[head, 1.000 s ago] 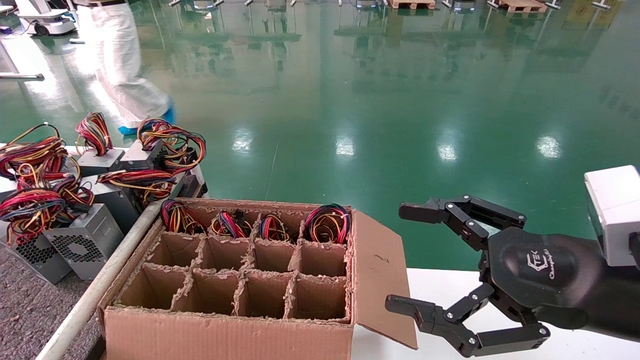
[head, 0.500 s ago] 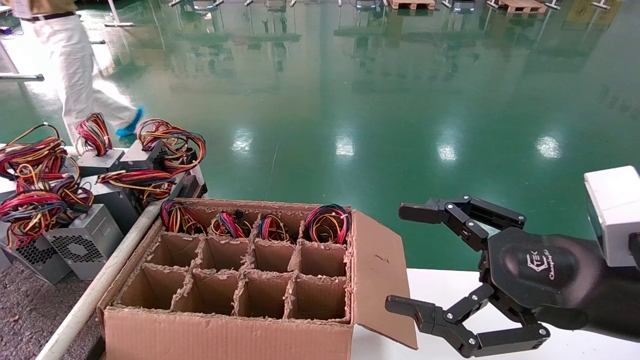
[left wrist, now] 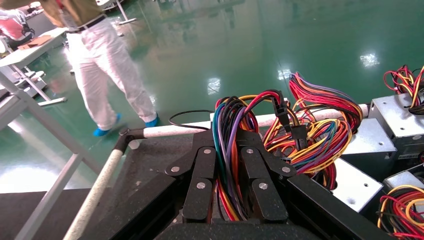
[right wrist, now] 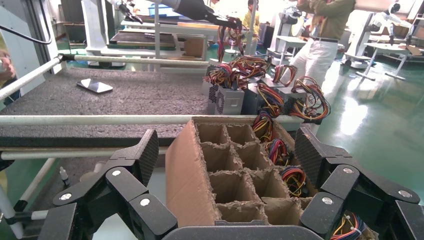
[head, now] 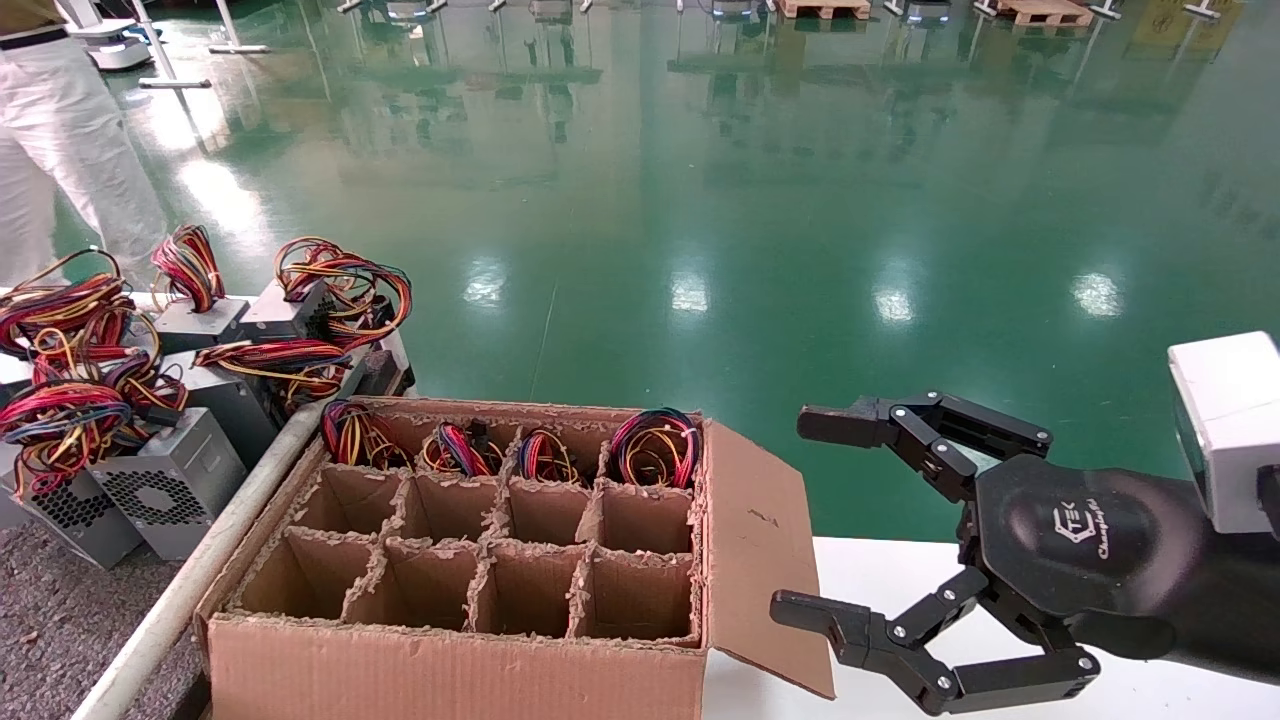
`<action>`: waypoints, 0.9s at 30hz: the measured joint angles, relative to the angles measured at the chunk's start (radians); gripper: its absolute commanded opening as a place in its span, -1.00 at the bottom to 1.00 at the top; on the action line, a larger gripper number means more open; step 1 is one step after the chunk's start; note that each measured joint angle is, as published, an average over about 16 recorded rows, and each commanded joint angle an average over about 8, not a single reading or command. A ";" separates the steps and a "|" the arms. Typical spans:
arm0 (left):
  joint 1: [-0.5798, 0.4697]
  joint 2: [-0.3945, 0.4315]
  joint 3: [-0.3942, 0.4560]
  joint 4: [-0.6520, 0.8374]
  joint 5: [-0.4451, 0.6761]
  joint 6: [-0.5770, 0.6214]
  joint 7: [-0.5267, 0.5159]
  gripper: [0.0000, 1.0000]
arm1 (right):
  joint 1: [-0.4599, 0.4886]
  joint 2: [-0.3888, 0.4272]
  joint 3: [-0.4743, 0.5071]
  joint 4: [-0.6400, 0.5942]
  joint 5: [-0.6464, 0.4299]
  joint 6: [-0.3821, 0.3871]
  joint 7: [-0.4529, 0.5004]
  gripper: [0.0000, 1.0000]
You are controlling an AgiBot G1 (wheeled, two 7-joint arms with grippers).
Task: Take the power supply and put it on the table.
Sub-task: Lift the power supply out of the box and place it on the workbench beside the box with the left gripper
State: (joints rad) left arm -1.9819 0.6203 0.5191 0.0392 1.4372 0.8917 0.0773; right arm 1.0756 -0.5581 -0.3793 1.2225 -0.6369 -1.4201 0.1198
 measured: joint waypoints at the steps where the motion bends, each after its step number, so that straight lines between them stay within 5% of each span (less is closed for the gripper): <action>1: 0.006 0.003 -0.002 -0.001 -0.002 -0.004 0.001 -1.00 | 0.000 0.000 0.000 0.000 0.000 0.000 0.000 1.00; 20: 0.086 0.008 -0.016 -0.015 -0.021 0.037 0.016 -0.99 | 0.000 0.000 0.000 0.000 0.000 0.000 0.000 1.00; 22: 0.090 0.006 -0.016 -0.017 -0.021 0.048 0.017 -0.68 | 0.000 0.000 0.000 0.000 0.000 0.000 0.000 1.00; 27: 0.097 0.002 -0.017 -0.020 -0.022 0.068 0.018 0.57 | 0.000 0.000 0.000 0.000 0.000 0.000 0.000 1.00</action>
State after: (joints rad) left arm -1.8853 0.6223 0.5022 0.0192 1.4148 0.9598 0.0958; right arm 1.0754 -0.5579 -0.3792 1.2223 -0.6368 -1.4199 0.1198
